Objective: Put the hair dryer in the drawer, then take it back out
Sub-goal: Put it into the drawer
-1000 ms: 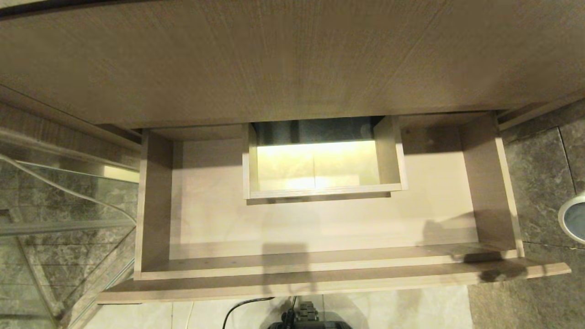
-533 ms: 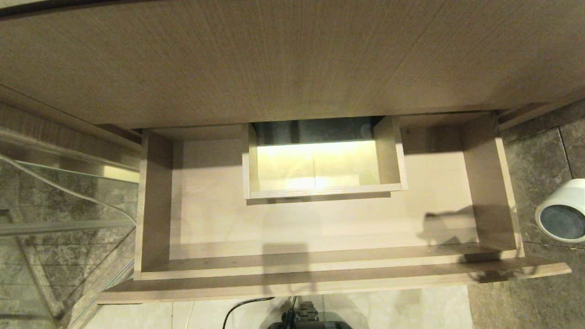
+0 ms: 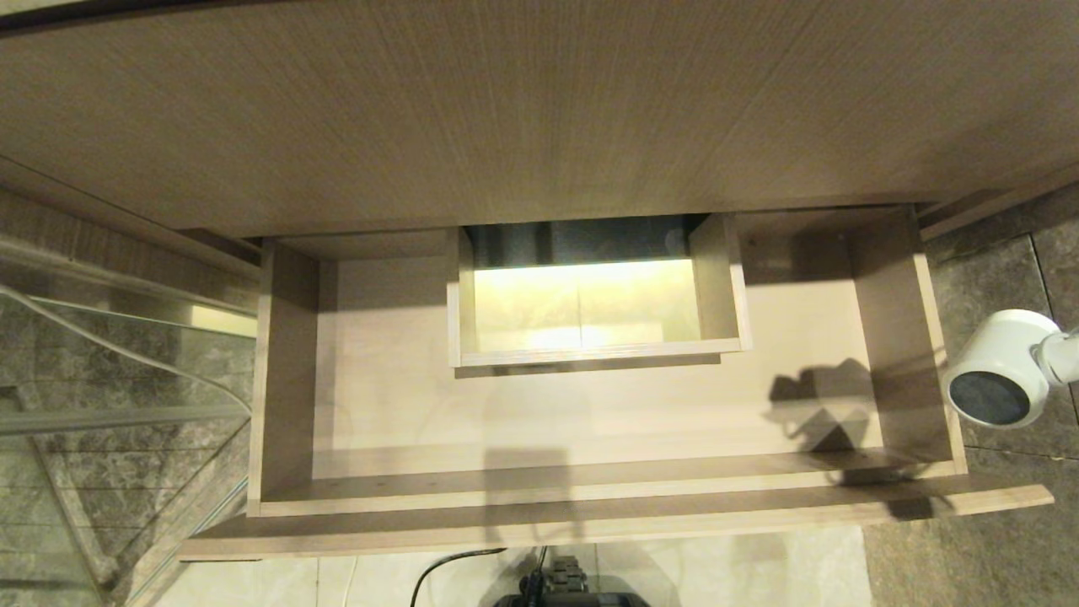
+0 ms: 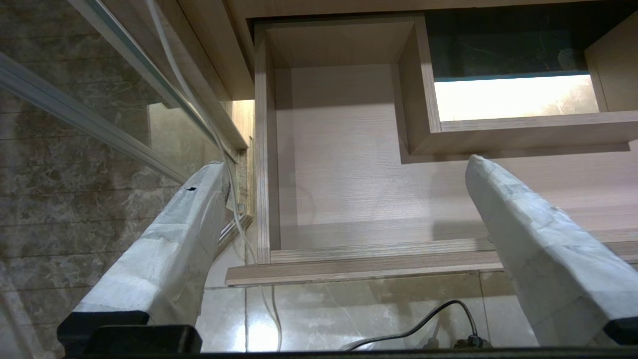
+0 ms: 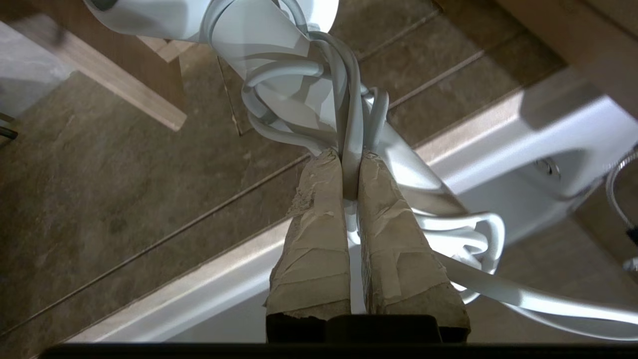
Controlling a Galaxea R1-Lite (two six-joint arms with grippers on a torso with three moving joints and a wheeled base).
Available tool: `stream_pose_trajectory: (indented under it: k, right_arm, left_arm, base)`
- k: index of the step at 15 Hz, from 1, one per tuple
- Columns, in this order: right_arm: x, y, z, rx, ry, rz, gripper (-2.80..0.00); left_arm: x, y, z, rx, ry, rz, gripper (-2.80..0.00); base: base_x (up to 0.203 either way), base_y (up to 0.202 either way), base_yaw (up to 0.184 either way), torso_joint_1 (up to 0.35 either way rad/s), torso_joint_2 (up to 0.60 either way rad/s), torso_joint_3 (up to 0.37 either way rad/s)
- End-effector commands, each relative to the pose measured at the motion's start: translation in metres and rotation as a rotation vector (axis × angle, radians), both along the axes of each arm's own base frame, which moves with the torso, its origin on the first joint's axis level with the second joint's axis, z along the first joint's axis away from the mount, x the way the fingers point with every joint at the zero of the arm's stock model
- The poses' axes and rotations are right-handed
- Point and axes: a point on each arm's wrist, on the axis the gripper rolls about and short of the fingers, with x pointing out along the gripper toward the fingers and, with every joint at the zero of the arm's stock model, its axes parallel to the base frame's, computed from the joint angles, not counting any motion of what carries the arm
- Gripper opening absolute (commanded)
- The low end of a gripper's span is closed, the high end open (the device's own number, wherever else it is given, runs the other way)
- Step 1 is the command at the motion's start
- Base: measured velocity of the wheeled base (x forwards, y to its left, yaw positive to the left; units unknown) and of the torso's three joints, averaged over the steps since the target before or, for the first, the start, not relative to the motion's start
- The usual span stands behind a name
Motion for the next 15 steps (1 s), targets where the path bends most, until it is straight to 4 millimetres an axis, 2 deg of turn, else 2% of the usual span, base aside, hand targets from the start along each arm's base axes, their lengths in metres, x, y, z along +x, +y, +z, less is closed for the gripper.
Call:
stream_pose_trajectory:
  k: [1, 10, 15]
  right_arm:
    - [0.019, -0.001, -0.002, 0.002, 0.045, 0.022, -2.8]
    - [0.072, -0.001, 0.001, 0.008, 0.107, 0.072, -2.8]
    - [0.089, -0.004, 0.0, 0.019, 0.182, 0.073, -2.8]
  left_arm:
    - [0.004, 0.0, -0.011, -0.001, 0.038, 0.0, 0.0]
    - [0.004, 0.0, -0.011, -0.001, 0.038, 0.0, 0.0]
    - [0.004, 0.0, -0.011, 0.0, 0.038, 0.001, 0.0]
  base:
    - [0.0, 0.0, 0.0, 0.0, 0.0, 0.0]
    - [0.0, 0.0, 0.0, 0.0, 0.0, 0.0]
    - [0.0, 0.0, 0.0, 0.0, 0.0, 0.0]
